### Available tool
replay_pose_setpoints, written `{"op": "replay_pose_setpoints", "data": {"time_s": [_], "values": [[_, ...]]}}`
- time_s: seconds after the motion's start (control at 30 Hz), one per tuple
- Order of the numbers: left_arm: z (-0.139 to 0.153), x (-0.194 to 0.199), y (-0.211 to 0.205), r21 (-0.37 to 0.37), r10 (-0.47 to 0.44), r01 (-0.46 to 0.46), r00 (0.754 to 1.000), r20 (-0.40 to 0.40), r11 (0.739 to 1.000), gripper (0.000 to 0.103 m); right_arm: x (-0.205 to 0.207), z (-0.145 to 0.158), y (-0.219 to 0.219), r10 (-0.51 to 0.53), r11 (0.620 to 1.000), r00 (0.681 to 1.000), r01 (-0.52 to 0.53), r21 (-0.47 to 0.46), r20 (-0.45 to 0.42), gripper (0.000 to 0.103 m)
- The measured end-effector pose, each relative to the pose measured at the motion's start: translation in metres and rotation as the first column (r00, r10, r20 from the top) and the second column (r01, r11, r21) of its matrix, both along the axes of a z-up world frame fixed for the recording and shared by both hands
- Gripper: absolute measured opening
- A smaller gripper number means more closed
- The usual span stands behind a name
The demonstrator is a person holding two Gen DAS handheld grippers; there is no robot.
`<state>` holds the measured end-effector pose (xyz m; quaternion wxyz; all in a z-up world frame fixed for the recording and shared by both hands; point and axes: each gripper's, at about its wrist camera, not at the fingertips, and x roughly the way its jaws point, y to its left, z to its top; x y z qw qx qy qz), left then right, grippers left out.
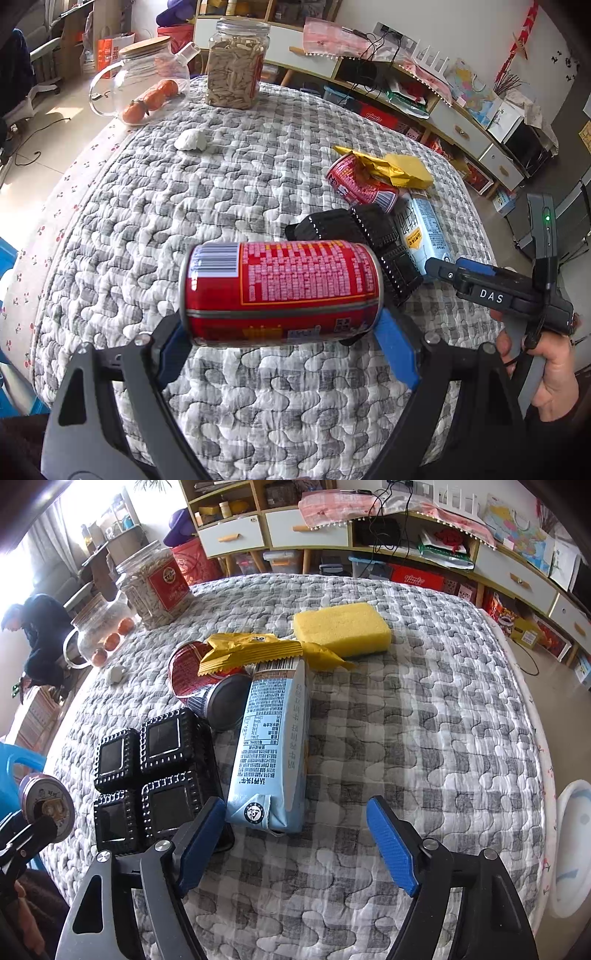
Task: Collect trash
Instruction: 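Grasp the red can with the left tool and lift it, then grasp the light blue milk carton with the right tool while the left tool holds the red can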
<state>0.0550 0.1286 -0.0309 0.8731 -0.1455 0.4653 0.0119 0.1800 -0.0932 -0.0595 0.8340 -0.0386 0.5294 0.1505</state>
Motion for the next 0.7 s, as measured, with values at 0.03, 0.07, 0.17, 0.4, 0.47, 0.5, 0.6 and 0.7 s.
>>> {"op": "replay_pose_setpoints", "data": {"time_s": [0.03,0.07,0.17,0.4,0.47,0.5,0.6,0.7], "values": [[0.000,0.000,0.000,0.002,0.000,0.000,1.000,-0.001,1.000,0.088,0.000,-0.003,0.002,0.002,1.000,1.000,-0.002,-0.008,-0.008,0.076],[-0.001,0.000,0.000,0.003,0.000,0.000,1.000,-0.001,1.000,0.088,0.001,-0.007,0.003,0.004,1.000,1.000,-0.004,-0.015,-0.017,0.071],[-0.001,0.001,0.000,0.003,0.000,0.000,1.000,-0.002,1.000,0.088,0.003,-0.016,0.005,0.005,1.000,0.999,-0.006,-0.022,-0.049,0.050],[0.004,0.003,-0.003,-0.002,-0.002,0.002,1.000,0.017,1.000,0.088,-0.005,0.007,-0.012,0.000,1.000,1.000,0.000,0.006,0.008,0.037],[0.006,0.004,-0.005,-0.002,-0.010,0.010,1.000,0.024,1.000,0.088,-0.010,0.019,-0.021,-0.009,1.000,0.999,0.008,0.022,0.034,0.037],[0.007,0.005,-0.007,0.000,-0.014,0.014,1.000,0.027,1.000,0.088,-0.012,0.024,-0.027,-0.016,0.999,0.999,0.015,0.028,0.046,0.037],[0.008,0.008,-0.016,0.010,-0.032,0.032,0.999,0.032,0.999,0.088,-0.019,0.040,-0.046,-0.042,0.998,0.996,0.038,0.056,0.079,0.037],[0.009,0.011,-0.029,0.023,-0.056,0.055,0.998,0.031,0.998,0.088,-0.025,0.054,-0.068,-0.076,0.994,0.991,0.067,0.084,0.106,0.037]]}}
